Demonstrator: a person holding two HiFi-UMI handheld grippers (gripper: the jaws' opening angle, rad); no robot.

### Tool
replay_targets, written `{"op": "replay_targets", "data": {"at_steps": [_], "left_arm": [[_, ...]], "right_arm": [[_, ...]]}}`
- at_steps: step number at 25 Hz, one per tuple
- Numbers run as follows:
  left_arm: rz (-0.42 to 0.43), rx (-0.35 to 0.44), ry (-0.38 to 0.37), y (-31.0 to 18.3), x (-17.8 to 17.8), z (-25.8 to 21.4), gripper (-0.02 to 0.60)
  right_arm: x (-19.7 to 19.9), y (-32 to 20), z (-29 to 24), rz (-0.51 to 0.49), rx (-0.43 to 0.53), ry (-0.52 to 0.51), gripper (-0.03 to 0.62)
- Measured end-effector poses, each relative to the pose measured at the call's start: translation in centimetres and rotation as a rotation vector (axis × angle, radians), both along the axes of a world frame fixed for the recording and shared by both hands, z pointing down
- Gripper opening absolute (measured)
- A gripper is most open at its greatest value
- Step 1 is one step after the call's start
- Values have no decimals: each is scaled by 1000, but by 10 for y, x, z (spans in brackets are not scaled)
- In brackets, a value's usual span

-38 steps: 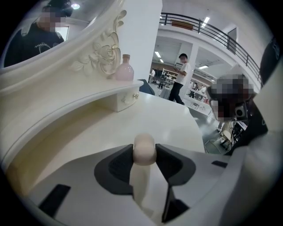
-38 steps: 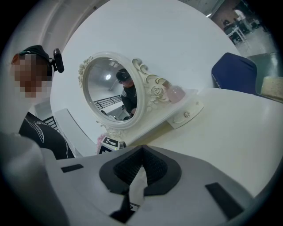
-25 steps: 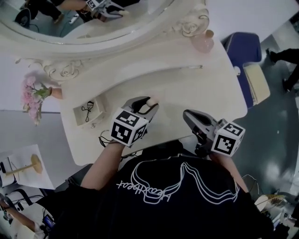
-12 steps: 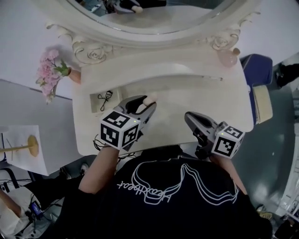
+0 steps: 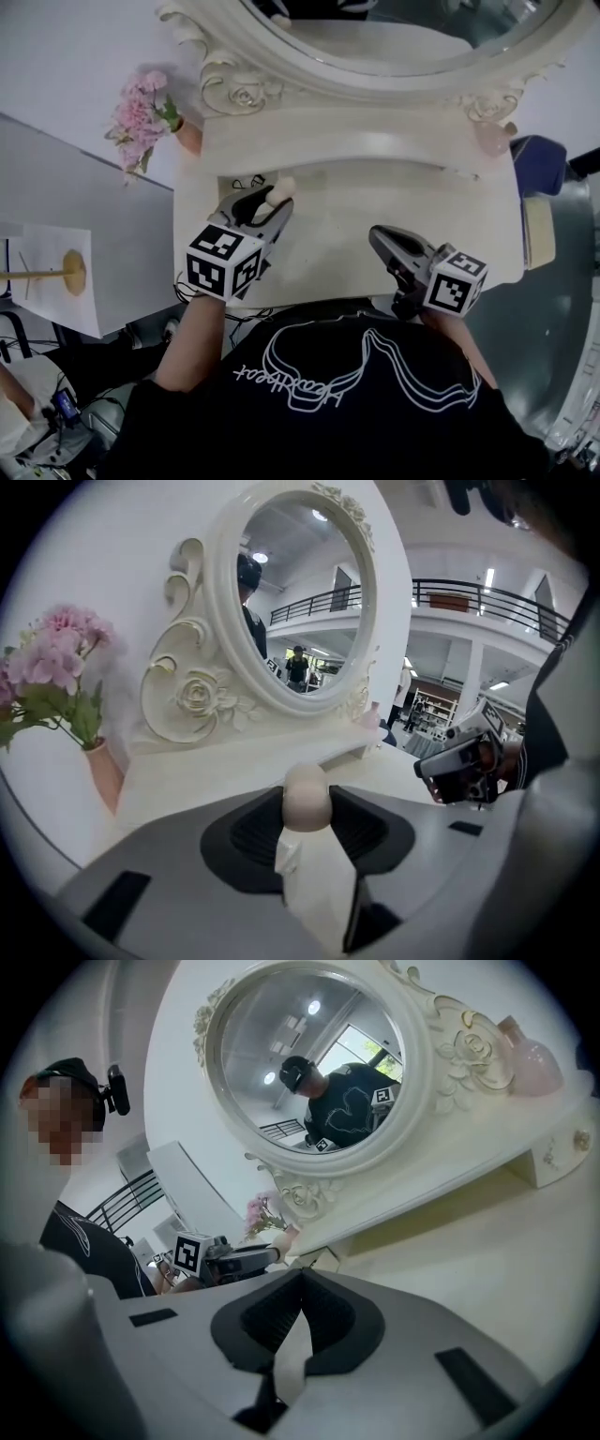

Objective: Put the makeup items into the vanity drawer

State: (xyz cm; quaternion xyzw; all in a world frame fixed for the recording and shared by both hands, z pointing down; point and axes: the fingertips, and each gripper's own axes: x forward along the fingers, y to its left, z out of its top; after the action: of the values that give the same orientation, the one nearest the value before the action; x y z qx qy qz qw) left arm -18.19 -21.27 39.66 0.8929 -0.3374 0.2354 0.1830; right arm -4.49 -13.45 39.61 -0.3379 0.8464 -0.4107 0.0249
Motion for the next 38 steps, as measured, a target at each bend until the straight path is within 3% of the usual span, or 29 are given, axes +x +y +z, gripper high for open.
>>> {"op": "replay_targets", "data": {"at_steps": [9,14,20,25,29,33,38], "left_arm": [[-9,2,-118,-15,-51,26,160],[44,-11,-260,-24,-62,54,161],[85,-49,-320,-34,-65,73,167],[116,-71,-335,-36,-61,75,183],[111,-65,-306,-34,-60,74,234],[91,-74,-279,-27,-62,68,275],[24,-47,-224,-12,-64,47,272]], "right_arm": [[-36,-13,8,-16,0,10,3],[-44,-19,13,-13,-2,19,3],[-45,-21,23,8,-24,24,3],[-42,-23,27,21,-39,26,3],[-42,-22,27,19,-33,19,3],[-39,-22,27,14,-21,3,3],[-39,-17,24,-17,-1,-6,3]]}}
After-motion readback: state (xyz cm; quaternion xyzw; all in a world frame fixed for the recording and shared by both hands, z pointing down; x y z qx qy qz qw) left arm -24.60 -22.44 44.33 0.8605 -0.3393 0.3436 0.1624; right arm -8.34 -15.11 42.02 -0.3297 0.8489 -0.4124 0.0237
